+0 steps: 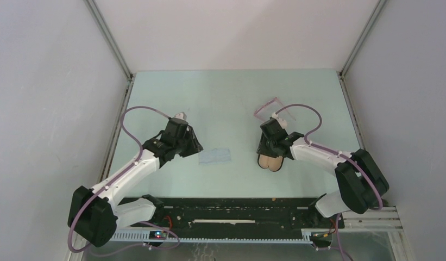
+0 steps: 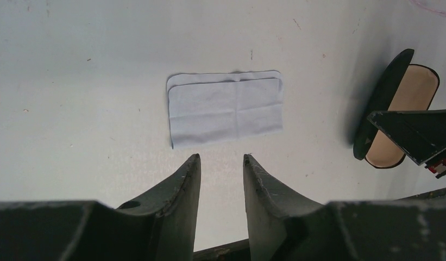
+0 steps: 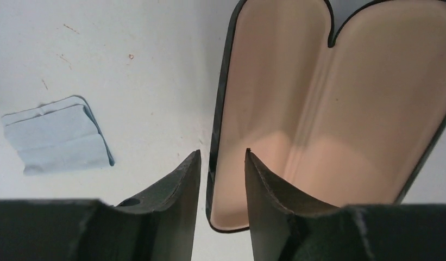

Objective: Organize the sunglasses

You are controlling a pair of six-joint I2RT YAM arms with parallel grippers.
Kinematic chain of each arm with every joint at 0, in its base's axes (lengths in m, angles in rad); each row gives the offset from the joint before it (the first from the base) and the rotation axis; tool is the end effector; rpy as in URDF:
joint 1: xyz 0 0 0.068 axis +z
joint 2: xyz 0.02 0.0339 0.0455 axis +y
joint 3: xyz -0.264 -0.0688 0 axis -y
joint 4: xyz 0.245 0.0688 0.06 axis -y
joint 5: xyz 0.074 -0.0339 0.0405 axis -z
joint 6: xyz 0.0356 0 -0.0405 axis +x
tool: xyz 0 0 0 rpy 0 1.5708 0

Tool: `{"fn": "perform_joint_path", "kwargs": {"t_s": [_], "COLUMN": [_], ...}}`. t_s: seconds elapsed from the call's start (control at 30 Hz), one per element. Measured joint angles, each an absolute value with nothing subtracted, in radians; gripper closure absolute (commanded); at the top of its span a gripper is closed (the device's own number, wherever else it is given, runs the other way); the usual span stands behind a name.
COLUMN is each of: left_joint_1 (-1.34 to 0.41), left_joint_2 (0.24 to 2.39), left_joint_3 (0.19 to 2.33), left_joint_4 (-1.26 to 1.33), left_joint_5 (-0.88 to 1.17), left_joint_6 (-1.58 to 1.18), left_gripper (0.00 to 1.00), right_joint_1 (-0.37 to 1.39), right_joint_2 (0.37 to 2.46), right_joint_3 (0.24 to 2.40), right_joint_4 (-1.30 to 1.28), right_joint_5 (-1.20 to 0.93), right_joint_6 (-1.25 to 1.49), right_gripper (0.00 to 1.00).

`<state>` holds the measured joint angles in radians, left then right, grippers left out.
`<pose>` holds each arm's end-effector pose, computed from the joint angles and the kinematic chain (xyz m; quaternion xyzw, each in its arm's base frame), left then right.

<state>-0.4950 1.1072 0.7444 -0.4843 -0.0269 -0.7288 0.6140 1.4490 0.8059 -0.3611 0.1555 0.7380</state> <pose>0.1983 -0.1060 0.2367 -0.1138 0.9282 -0.1930 0.2970 0.2309 0.1560 0.1845 0.0810 0.9541 0.1162 0.2641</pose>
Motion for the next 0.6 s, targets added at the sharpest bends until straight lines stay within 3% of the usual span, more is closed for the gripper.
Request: {"fn": "perform_joint_path", "kwargs": {"t_s": [0.27,0.6], "left_joint_1": [-0.495,-0.495], "left_joint_2": [1.084,1.082], "left_joint_3": [0.740,0.731], "left_joint_4": [-0.488,-0.491], "left_joint_5": [-0.027,-0.027], "left_joint_6": [-0.730,-0.729], "left_gripper": [0.60,0.60], "right_joint_1": [0.588,0.575], "right_joint_2": [1.487,1.490], "right_joint_3": [0.806,0.806], "right_joint_4": [-0.294,-0.161], "right_joint_5": [0.103,0.035], "right_joint_6": [0.757,0.902], "right_gripper": [1.00,1.00]}}
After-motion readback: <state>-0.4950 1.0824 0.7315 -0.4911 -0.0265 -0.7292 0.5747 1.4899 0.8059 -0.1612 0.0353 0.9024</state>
